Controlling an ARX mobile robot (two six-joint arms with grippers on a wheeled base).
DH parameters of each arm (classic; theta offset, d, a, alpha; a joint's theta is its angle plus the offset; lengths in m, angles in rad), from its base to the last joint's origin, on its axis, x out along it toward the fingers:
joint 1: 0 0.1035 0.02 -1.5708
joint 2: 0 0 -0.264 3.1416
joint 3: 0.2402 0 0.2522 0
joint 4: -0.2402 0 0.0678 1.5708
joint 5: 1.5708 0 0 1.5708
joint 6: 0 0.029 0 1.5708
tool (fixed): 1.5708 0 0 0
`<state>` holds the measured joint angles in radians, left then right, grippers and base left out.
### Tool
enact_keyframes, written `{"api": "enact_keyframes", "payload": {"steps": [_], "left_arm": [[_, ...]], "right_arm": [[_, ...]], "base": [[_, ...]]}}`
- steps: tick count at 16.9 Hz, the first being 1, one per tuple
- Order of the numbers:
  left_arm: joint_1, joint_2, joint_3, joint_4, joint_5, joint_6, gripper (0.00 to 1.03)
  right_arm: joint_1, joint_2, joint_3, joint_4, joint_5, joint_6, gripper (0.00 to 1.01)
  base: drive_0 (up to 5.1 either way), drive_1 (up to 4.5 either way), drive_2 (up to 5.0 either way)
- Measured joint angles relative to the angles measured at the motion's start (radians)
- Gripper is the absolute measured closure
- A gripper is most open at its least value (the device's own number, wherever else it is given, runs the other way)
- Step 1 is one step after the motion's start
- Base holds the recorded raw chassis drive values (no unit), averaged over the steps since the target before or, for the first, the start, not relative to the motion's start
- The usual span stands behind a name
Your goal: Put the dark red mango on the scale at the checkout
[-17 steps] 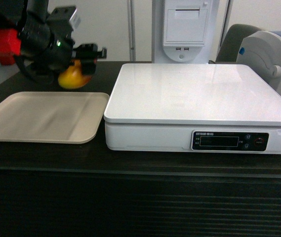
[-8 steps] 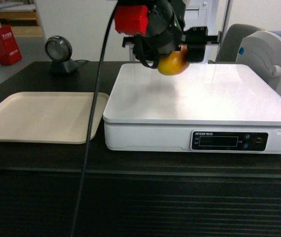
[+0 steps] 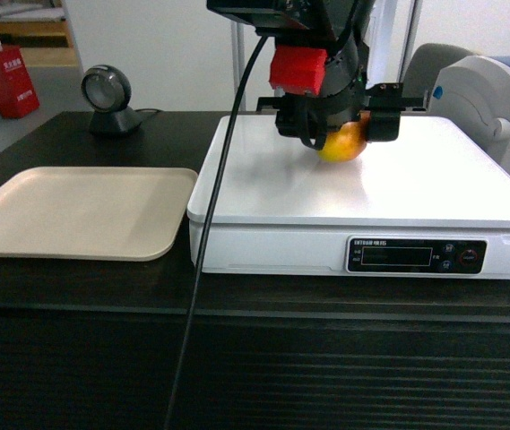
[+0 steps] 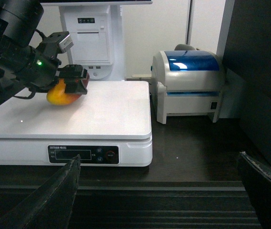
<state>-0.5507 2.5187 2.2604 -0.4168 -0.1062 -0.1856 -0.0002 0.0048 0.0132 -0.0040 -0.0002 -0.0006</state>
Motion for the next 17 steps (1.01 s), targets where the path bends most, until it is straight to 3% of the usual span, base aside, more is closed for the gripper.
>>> {"api": "enact_keyframes", "payload": {"steps": [1, 4, 5, 9, 12, 17], "left_arm": [[-0.004, 0.011, 0.020, -0.008, -0.004, -0.022, 0.43], [-0.014, 0.016, 0.029, -0.010, -0.010, -0.048, 0.10], [-0.015, 0.016, 0.029, -0.004, -0.010, -0.051, 0.03], [-0.007, -0.054, -0.081, 0.090, -0.027, -0.045, 0.05], [0.007, -0.198, -0.225, 0.214, -0.028, 0.002, 0.05], [0.019, -0.325, -0.341, 0.319, -0.001, 0.043, 0.05]], "right_arm": [[0.000, 0.000, 0.000, 0.000, 0.000, 0.000, 0.03], [0.000, 0.000, 0.000, 0.000, 0.000, 0.000, 0.03], [0.000, 0.000, 0.000, 0.000, 0.000, 0.000, 0.03], [0.000, 0.000, 0.000, 0.000, 0.000, 0.000, 0.03], [0.000, 0.000, 0.000, 0.000, 0.000, 0.000, 0.03], [0.000, 0.000, 0.000, 0.000, 0.000, 0.000, 0.03]], "base": [[0.0, 0.00, 0.0], [0.0, 0.00, 0.0], [0.0, 0.00, 0.0], [0.0, 0.00, 0.0], [0.0, 0.00, 0.0], [0.0, 0.00, 0.0]]}}
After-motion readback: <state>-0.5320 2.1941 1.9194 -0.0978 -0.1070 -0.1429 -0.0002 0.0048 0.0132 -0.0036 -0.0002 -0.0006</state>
